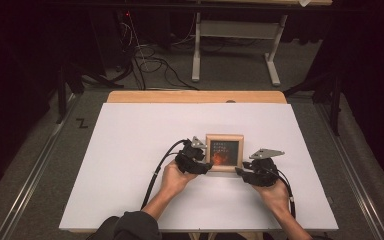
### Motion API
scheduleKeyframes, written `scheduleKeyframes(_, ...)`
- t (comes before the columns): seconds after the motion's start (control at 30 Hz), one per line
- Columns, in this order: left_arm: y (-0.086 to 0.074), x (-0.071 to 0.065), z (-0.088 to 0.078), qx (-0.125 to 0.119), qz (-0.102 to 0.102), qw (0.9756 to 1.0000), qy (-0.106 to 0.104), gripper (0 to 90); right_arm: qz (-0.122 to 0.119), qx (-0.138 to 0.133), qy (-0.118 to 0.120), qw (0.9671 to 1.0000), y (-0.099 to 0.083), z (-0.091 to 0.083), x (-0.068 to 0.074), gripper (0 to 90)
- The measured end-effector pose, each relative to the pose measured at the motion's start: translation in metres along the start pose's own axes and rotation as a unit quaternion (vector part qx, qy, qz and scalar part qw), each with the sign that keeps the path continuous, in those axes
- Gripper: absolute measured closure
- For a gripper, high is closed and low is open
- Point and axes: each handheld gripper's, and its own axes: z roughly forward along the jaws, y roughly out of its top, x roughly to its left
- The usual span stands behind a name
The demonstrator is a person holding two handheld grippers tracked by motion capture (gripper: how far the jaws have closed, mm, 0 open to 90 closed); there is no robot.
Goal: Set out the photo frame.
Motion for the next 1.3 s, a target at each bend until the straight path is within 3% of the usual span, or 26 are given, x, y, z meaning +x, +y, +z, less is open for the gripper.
scheduleKeyframes(0.17, 0.000, -0.007, -0.002, 0.002, 0.025, 0.9994, 0.025, 55.3, -0.004, 0.007, -0.007, 0.9999, -0.002, 0.000, 0.002, 62.8)
scheduleKeyframes(0.47, -0.005, -0.015, -0.002, -0.002, 0.049, 0.9978, 0.043, 56.6, -0.005, 0.009, -0.009, 0.9999, -0.006, -0.002, 0.006, 63.3)
scheduleKeyframes(1.3, -0.018, -0.028, -0.007, -0.011, 0.062, 0.9965, 0.056, 58.8, -0.006, 0.017, -0.013, 0.9997, -0.013, -0.003, 0.013, 63.9)
